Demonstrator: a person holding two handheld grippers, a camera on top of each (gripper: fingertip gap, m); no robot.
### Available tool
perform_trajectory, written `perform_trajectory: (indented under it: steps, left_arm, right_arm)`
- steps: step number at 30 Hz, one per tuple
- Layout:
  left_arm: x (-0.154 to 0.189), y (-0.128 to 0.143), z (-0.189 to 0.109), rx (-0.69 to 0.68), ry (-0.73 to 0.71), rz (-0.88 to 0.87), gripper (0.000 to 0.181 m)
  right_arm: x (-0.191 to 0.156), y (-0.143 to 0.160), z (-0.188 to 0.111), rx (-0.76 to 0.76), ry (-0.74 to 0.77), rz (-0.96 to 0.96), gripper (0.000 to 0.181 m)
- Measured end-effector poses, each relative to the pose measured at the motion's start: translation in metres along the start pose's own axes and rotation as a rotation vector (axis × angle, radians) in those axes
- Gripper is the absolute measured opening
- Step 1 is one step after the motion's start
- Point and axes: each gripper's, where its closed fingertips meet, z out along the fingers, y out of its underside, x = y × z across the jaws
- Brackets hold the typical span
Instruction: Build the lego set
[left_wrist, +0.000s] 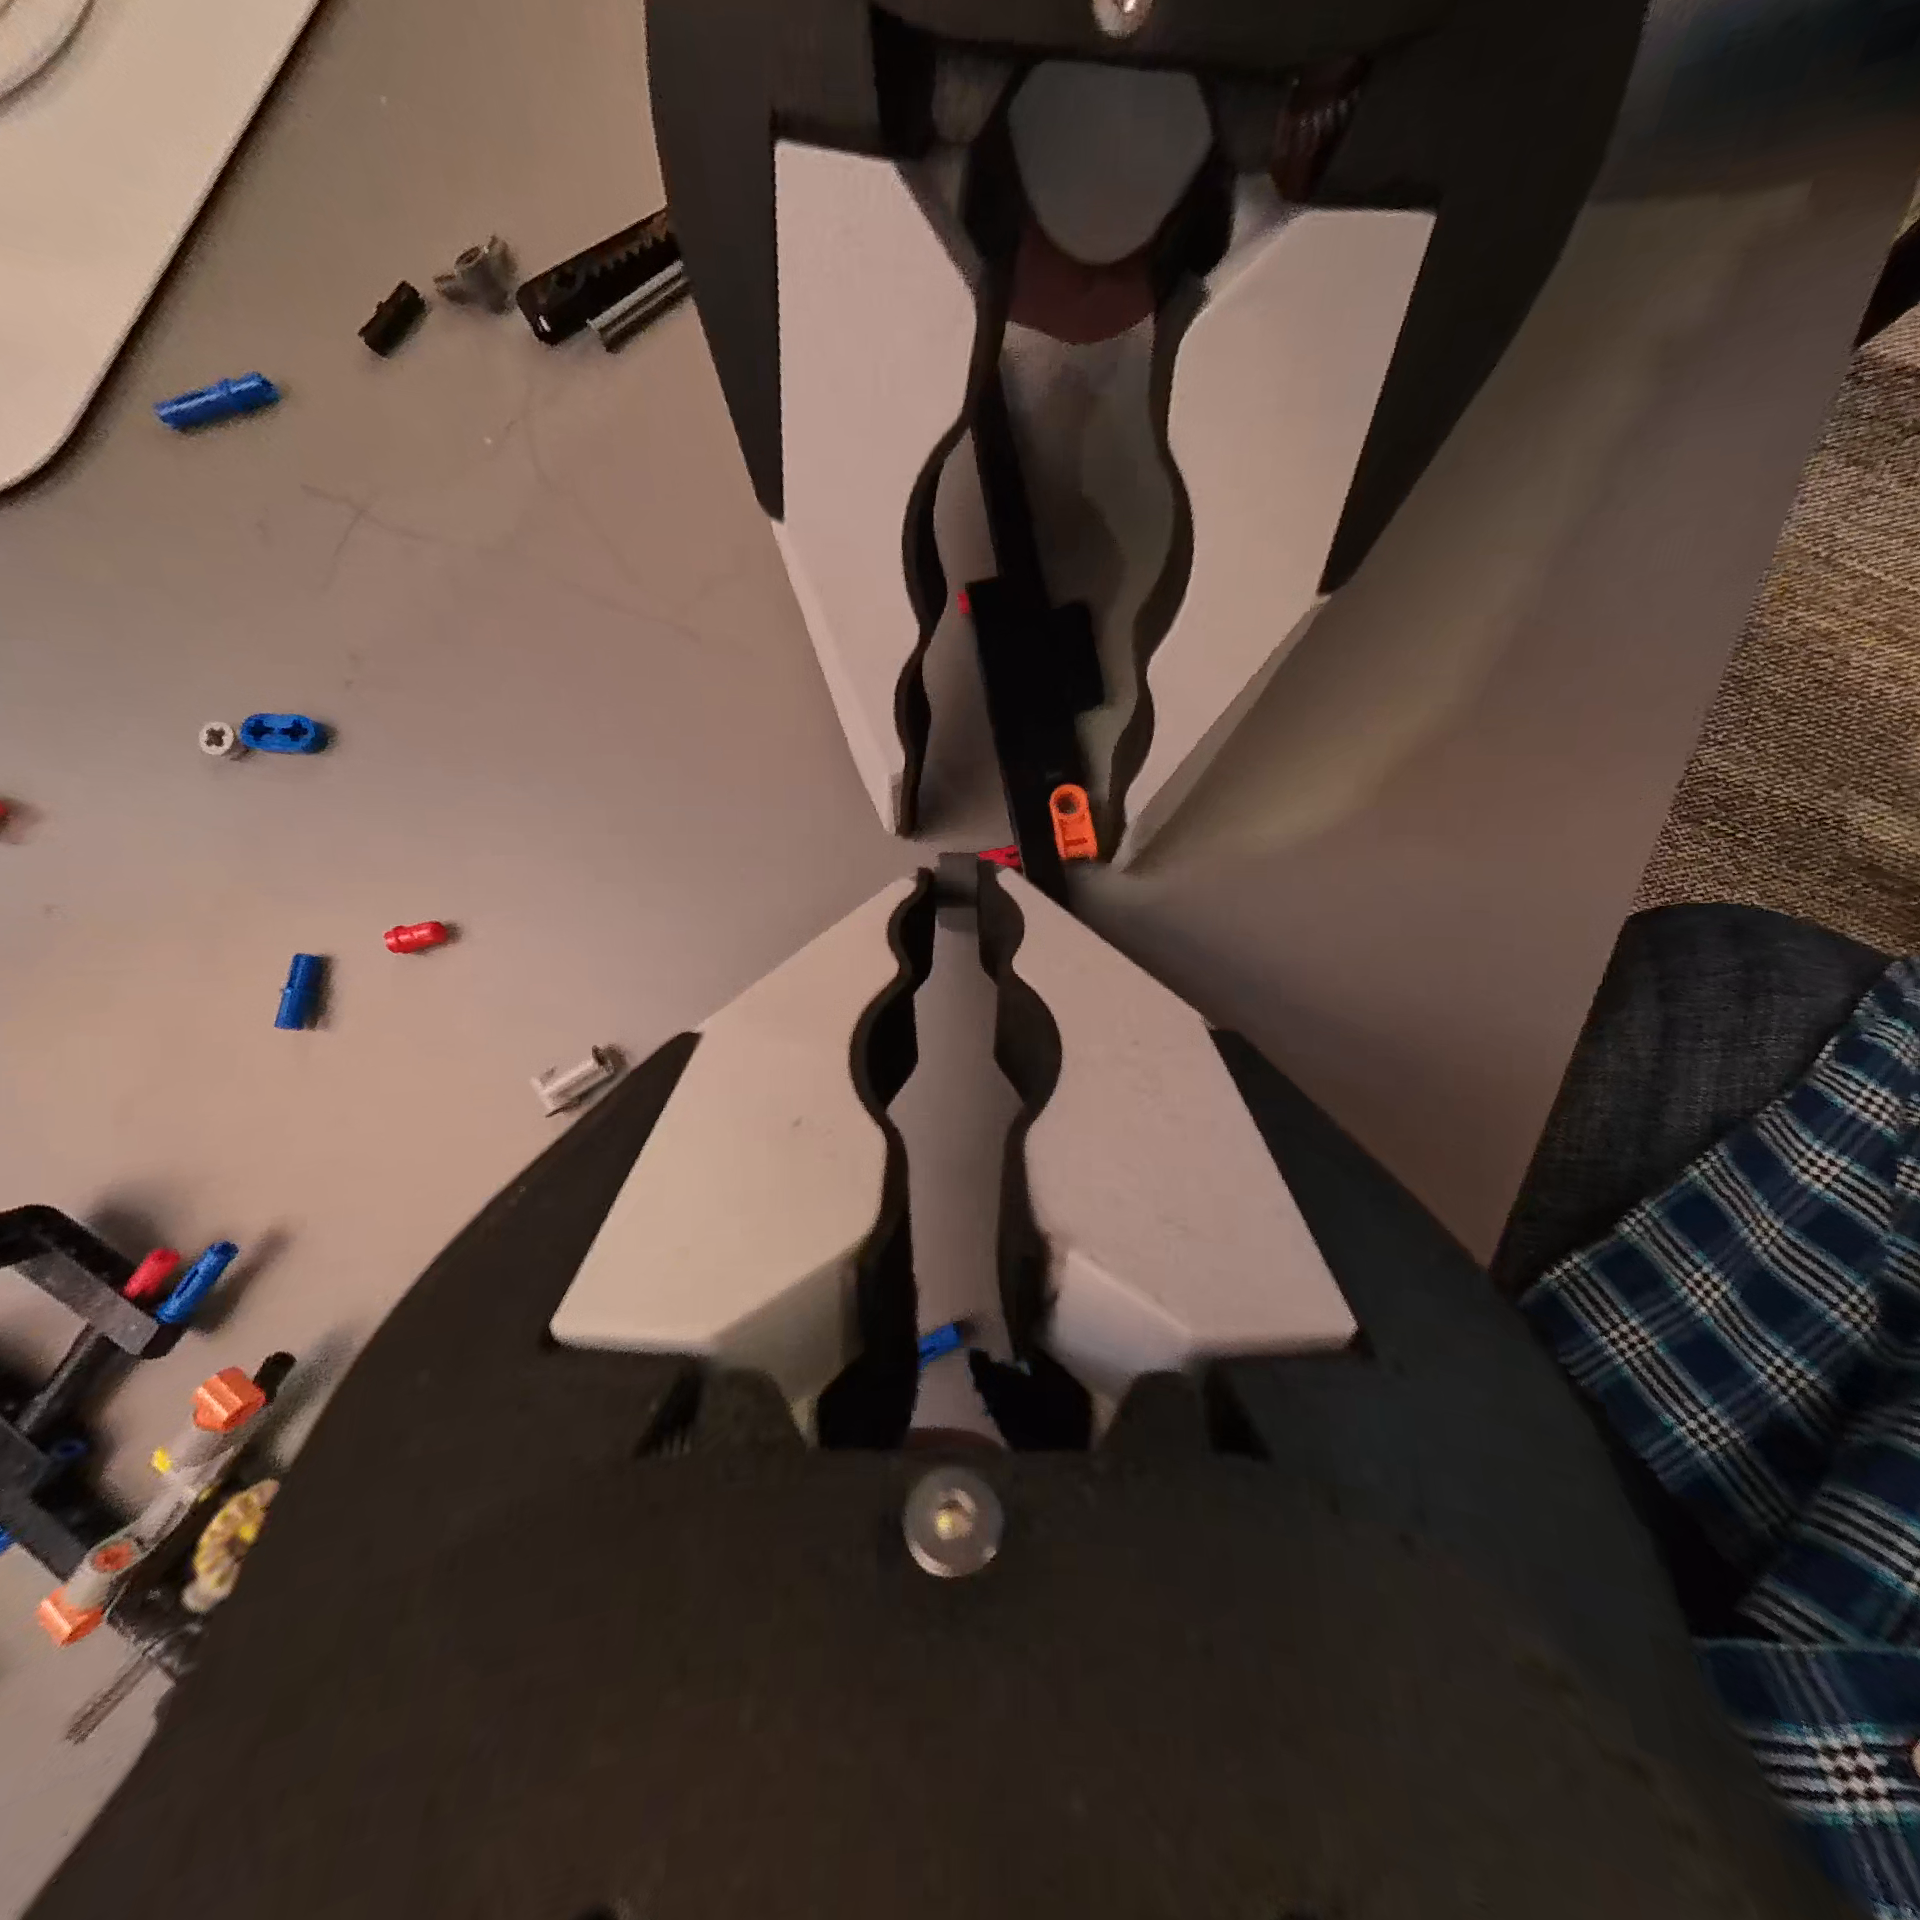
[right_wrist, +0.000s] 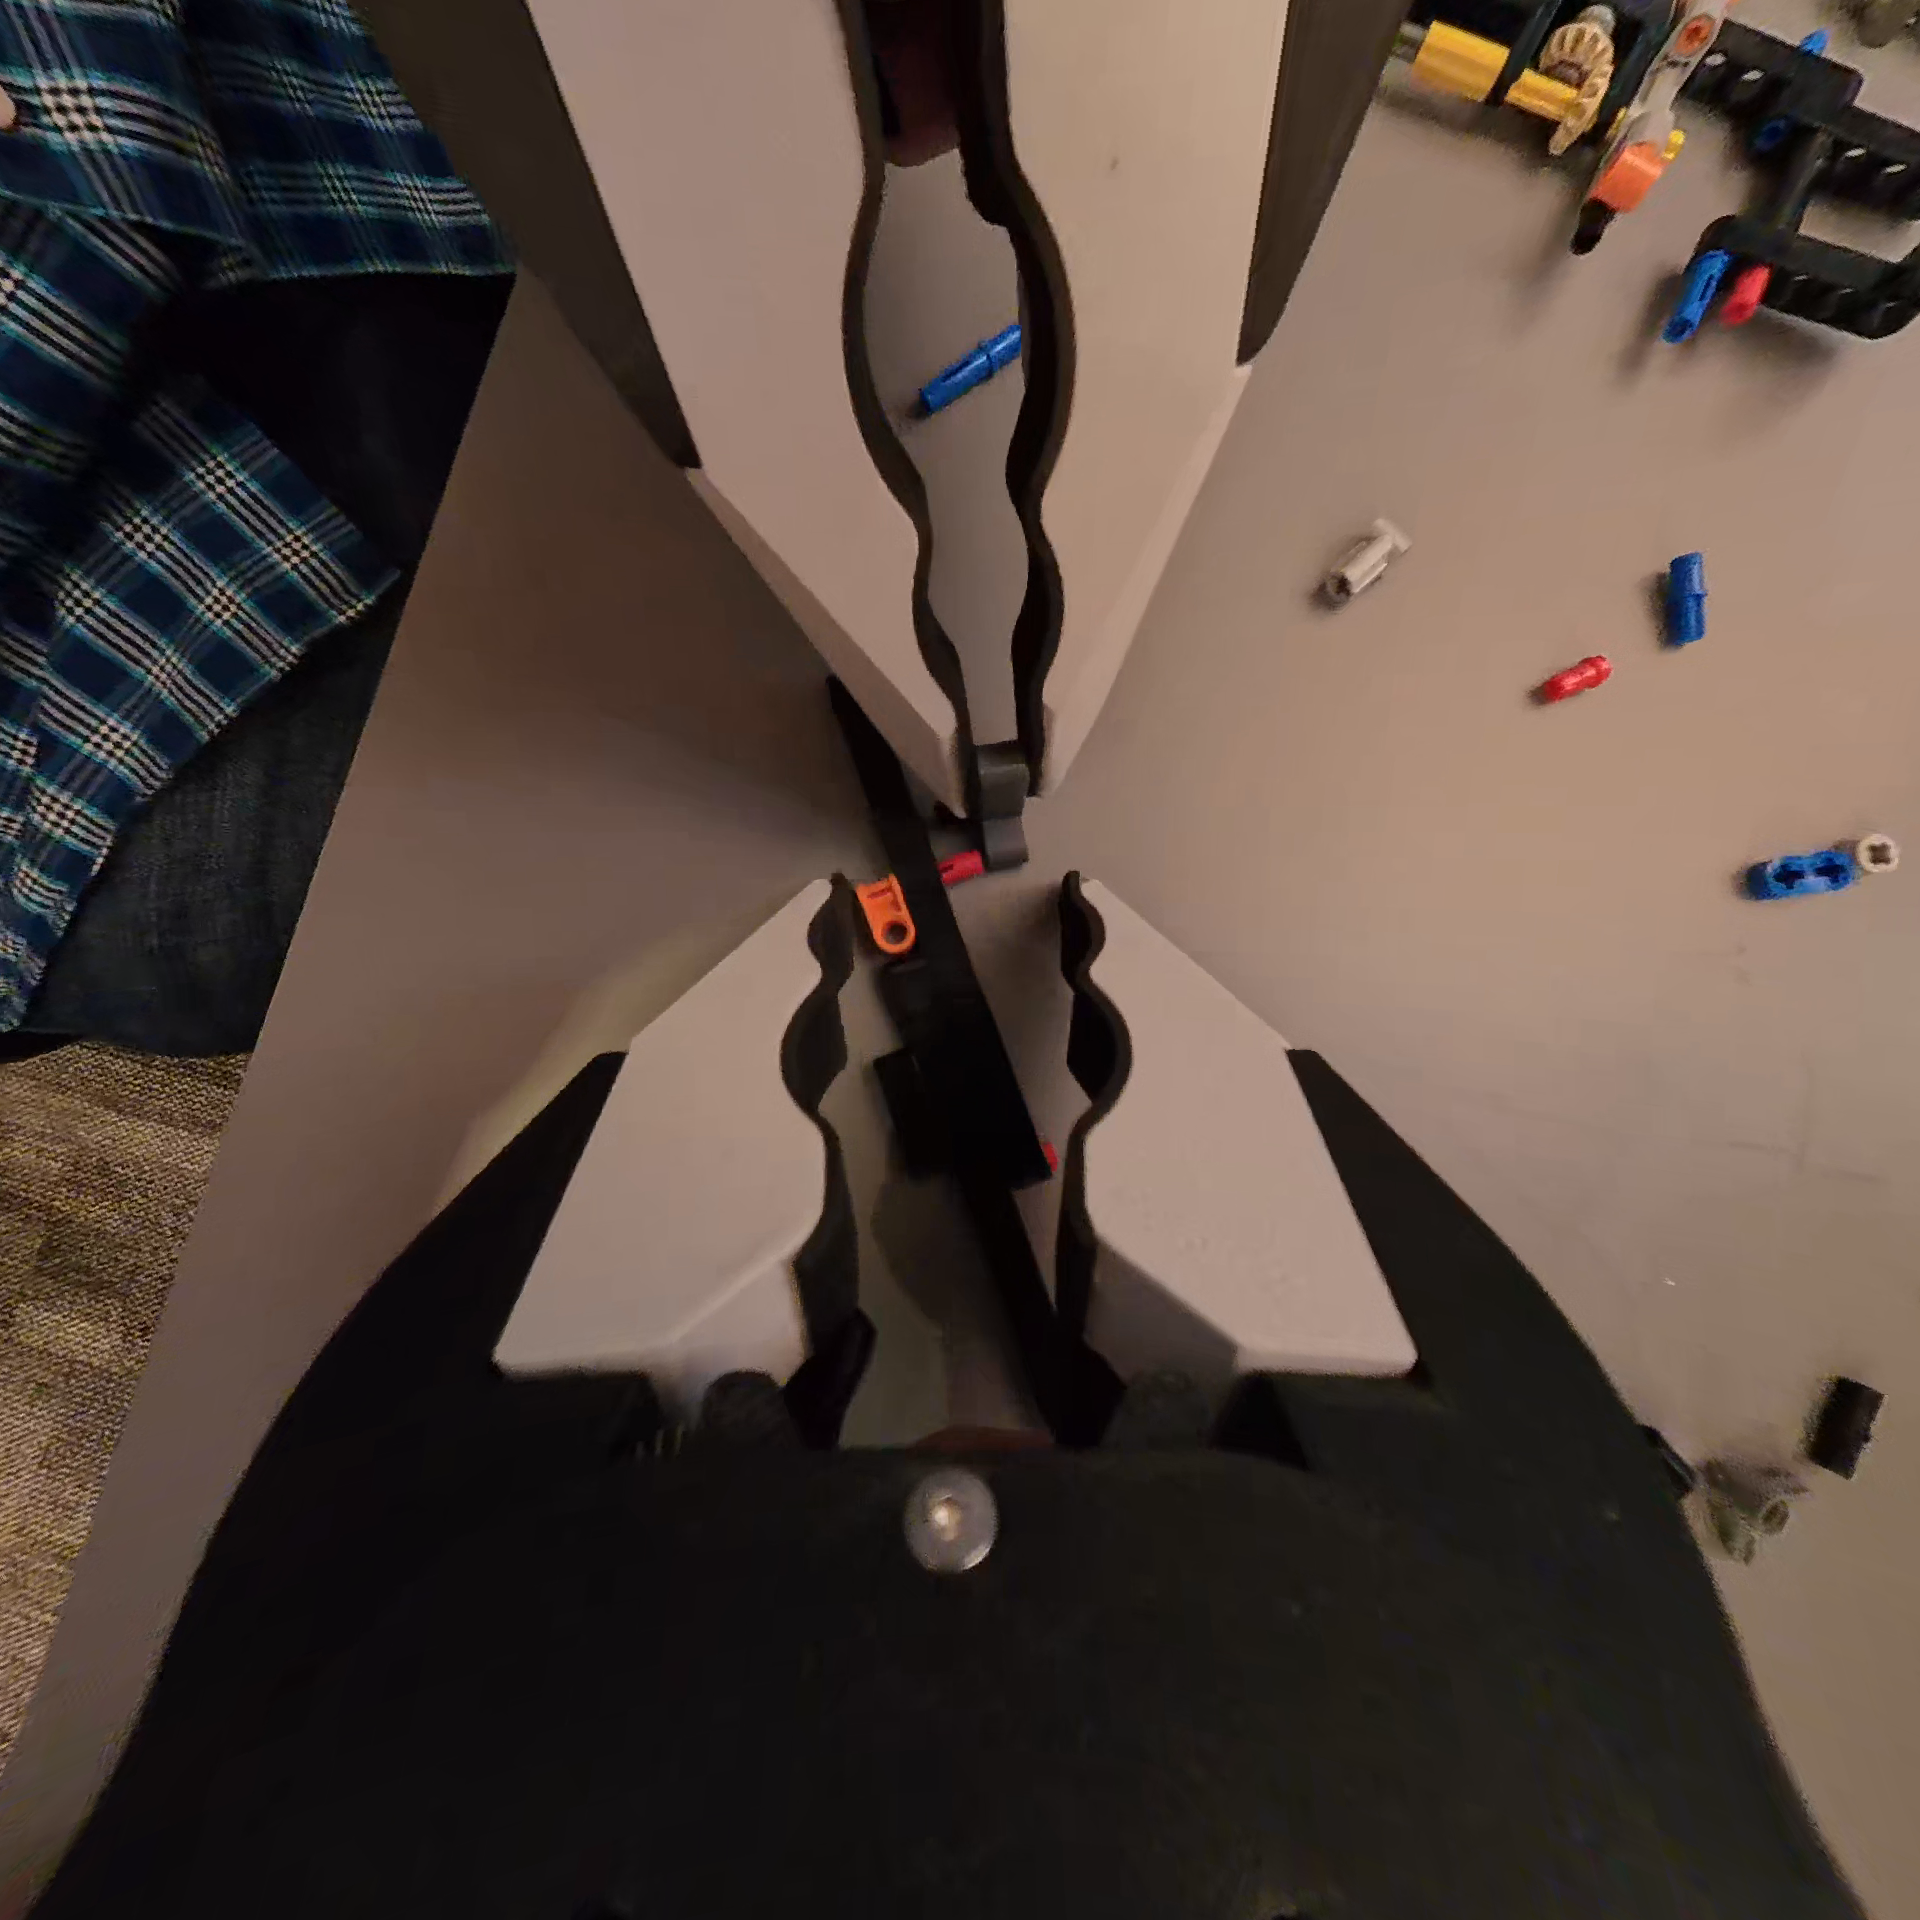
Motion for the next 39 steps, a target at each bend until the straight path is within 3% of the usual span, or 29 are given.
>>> perform_trajectory:
  steps: [26, 39]
  left_arm:
    - [-0.0028, -0.0027, 0.0016, 0.044, -0.016, -0.127, 0.006]
    - [-0.0014, -0.0022, 0.0014, 0.050, 0.004, -0.104, 0.006]
  right_arm:
    - [0.0026, -0.0005, 0.0014, 0.041, 0.038, 0.009, 0.034]
    - [-0.0009, -0.0027, 0.0033, 0.063, 0.010, -0.027, 0.029]
